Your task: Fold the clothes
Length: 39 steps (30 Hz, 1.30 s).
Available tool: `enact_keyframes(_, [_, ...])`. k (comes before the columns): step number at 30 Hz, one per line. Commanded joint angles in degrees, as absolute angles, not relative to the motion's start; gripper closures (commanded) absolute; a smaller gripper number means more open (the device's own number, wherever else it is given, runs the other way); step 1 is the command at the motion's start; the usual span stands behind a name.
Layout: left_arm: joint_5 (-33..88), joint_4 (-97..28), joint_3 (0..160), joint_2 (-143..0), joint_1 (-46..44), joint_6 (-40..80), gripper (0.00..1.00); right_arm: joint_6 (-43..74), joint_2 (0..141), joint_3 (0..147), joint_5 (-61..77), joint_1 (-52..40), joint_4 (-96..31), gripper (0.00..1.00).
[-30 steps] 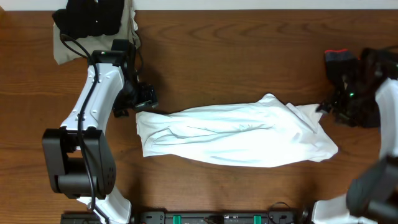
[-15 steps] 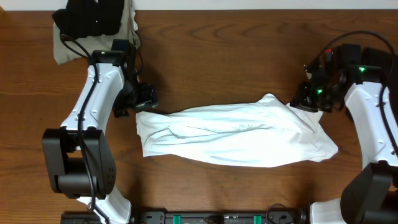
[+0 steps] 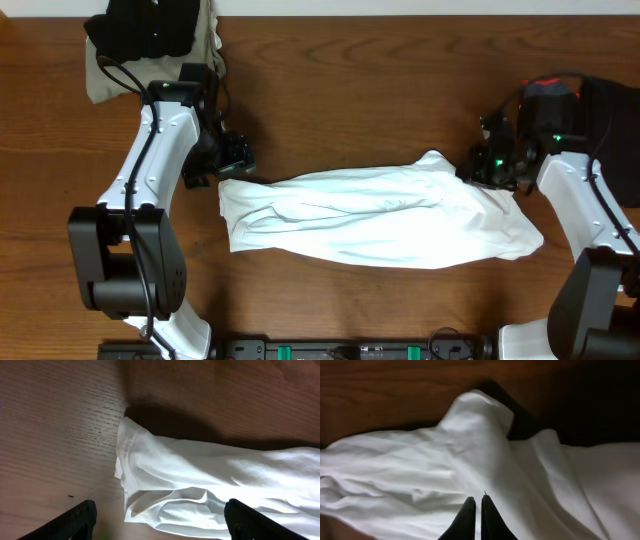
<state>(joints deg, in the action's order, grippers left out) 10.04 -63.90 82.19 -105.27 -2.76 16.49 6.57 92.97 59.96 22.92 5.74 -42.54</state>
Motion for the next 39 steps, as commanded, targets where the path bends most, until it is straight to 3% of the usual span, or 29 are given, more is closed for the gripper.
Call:
enact_keyframes(1, [10.1, -63.7, 81.7, -104.9, -2.6, 16.5, 0.16, 8.8, 93.4, 58.2, 19.4, 5.1, -42.2, 0.94])
enact_keyframes(9, [10.1, -63.5, 81.7, -104.9, -2.6, 16.5, 0.16, 9.2, 93.4, 53.8, 19.0, 5.1, -44.5, 0.89])
enact_keyframes(13, [10.1, -63.5, 81.7, -104.9, -2.6, 16.4, 0.16, 11.2, 93.4, 51.6, 18.7, 5.1, -45.2, 0.99])
enact_keyframes(20, [10.1, -63.5, 81.7, -104.9, -2.6, 16.3, 0.16, 12.0, 87.2, 53.8, 22.9, 3.8, -48.1, 0.99])
enact_keyframes(27, [10.1, -63.0, 81.0, -104.9, -2.6, 16.3, 0.16, 15.5, 77.4, 59.2, 16.8, 3.9, -42.4, 0.99])
enact_keyframes(39, [10.1, -61.8, 79.2, -105.0, -2.6, 16.3, 0.16, 18.7, 89.9, 59.6, 11.8, 3.7, -33.3, 0.99])
